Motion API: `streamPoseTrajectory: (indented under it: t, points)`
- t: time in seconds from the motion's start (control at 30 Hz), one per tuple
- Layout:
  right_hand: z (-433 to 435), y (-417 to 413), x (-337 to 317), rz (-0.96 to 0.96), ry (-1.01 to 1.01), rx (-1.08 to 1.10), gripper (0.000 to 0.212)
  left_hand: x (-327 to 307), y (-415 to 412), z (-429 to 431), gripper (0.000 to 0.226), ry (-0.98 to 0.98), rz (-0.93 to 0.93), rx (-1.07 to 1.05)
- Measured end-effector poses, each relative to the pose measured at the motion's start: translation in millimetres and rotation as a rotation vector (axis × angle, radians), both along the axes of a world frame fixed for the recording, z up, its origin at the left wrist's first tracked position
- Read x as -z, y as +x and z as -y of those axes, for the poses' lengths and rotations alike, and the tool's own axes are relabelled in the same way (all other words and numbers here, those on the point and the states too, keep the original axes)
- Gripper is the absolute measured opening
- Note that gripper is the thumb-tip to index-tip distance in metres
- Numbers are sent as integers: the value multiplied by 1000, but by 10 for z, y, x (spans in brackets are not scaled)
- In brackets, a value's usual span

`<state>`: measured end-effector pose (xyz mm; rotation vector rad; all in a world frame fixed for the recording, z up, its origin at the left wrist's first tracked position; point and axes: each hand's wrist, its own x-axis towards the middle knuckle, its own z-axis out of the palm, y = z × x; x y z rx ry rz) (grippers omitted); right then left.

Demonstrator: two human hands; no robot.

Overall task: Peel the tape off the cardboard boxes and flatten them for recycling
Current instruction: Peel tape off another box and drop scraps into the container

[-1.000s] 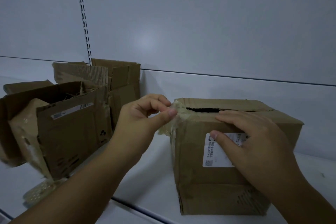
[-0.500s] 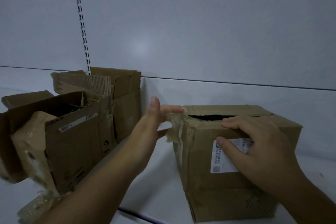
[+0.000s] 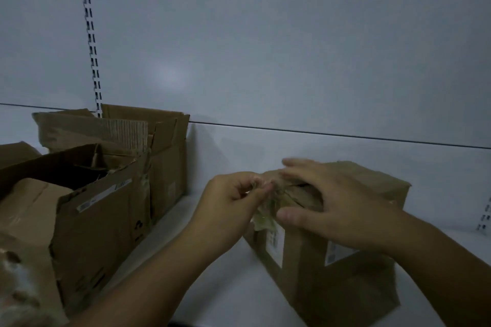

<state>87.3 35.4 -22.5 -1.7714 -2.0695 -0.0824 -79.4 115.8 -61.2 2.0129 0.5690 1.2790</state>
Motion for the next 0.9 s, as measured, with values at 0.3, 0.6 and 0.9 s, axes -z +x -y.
streamPoseTrajectory:
  t: [0.3,0.6,0.9]
  points:
    - [-15,-61,45,51,-15,46,68,141,-67,-245,24,-319,160,243]
    - [-64,-68,61,84,-35,100,70,376,9,-318,23,-402,409,326]
    - [-91,-66,78,57,-24,114,69,487,-11,-175,17,64,467,-65]
